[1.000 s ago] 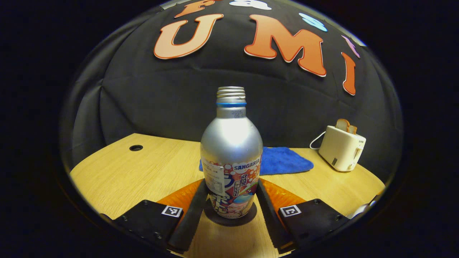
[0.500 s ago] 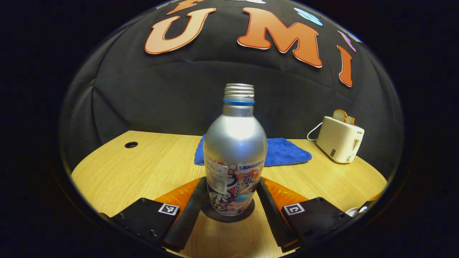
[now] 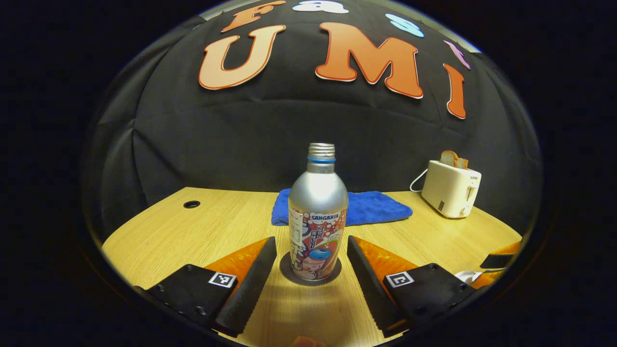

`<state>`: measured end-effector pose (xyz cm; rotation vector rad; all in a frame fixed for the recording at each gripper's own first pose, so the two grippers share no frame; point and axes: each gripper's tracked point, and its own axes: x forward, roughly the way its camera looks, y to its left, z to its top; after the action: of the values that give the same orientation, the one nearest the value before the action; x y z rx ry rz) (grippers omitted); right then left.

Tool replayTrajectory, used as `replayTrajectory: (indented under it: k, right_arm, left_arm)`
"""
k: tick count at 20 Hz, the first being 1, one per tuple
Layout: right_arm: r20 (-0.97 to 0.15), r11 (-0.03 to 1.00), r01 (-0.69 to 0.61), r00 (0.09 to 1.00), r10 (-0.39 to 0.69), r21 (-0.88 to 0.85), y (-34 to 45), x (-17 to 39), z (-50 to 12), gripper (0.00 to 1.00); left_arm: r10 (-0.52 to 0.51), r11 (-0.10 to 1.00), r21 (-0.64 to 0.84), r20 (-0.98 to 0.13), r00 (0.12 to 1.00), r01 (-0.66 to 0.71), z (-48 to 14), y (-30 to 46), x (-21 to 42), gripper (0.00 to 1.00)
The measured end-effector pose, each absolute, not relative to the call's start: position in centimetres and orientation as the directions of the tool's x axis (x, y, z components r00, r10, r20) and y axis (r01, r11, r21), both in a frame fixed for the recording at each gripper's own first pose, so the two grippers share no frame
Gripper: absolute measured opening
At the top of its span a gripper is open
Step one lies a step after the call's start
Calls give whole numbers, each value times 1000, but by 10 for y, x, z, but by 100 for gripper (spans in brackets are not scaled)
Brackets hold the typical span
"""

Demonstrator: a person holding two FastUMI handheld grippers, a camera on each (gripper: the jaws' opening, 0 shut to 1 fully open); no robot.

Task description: Open the teacup lid with one hand, grasp the water bottle and pour water into the teacup with the other hand; after pouring, place the water bottle on the coaster and then close the teacup lid.

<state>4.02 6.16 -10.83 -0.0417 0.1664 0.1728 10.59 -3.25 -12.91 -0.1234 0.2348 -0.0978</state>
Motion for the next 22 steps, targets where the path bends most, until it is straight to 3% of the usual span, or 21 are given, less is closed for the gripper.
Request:
replayTrajectory:
  k: [2, 3, 8, 18, 21, 22]
  right_arm:
    - [-110, 989, -145, 984, 142, -28, 51, 30, -85, 39]
    - [-78, 991, -129, 989, 126, -32, 44, 25, -72, 51]
    - [31, 999, -31, 999, 33, -43, -8, -20, -32, 67]
    - [72, 994, 105, 992, -101, -44, -99, -83, -19, 72]
    - [83, 991, 127, 989, -123, -50, -110, -89, -15, 71]
    - [85, 990, 131, 988, -126, -48, -112, -91, -13, 71]
  left_arm:
    - [-90, 991, -119, -182, 979, 69, -109, -32, 90, 96]
    - [-78, 992, -110, -158, 984, 61, -97, -33, 81, 99]
    - [-41, 996, -81, -53, 998, 37, -50, -59, 37, 97]
    - [-48, 999, 6, 57, 997, 48, -9, -135, -19, 100]
    - [-51, 999, 8, 86, 995, 50, 4, -143, -28, 93]
    - [-46, 999, 8, 90, 995, 45, 8, -144, -31, 97]
